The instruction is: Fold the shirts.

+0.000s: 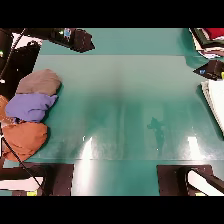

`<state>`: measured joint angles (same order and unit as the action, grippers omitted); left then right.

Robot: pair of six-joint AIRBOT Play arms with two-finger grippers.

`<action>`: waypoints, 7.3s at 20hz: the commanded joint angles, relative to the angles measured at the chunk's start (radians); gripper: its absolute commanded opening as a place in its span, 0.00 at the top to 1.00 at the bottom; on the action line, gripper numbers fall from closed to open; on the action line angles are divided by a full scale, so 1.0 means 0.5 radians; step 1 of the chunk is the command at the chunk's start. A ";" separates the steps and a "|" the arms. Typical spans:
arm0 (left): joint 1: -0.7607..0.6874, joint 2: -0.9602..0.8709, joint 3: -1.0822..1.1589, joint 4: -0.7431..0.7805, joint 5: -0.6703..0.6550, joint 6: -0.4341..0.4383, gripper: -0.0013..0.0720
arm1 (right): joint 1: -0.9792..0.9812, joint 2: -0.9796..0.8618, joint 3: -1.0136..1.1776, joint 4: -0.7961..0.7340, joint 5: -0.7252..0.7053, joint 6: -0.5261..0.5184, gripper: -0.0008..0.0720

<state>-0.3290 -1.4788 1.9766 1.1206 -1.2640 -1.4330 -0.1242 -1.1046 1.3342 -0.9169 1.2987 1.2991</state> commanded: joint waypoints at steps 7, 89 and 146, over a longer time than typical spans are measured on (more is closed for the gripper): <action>-0.002 -0.001 0.002 0.000 0.001 0.000 0.94 | 0.004 0.001 -0.001 0.000 0.013 -0.001 0.97; 0.495 -0.352 -1.456 -0.295 0.418 0.063 0.15 | 0.004 0.005 0.901 -0.001 0.429 0.002 0.97; 0.397 1.260 0.252 0.040 0.609 0.056 0.95 | -0.457 0.651 1.102 -0.263 0.163 0.037 0.97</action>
<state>-0.1314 -0.8700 2.0861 1.1252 -0.9939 -1.4048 -0.3298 -0.7315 1.7535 -1.0416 1.2991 1.3167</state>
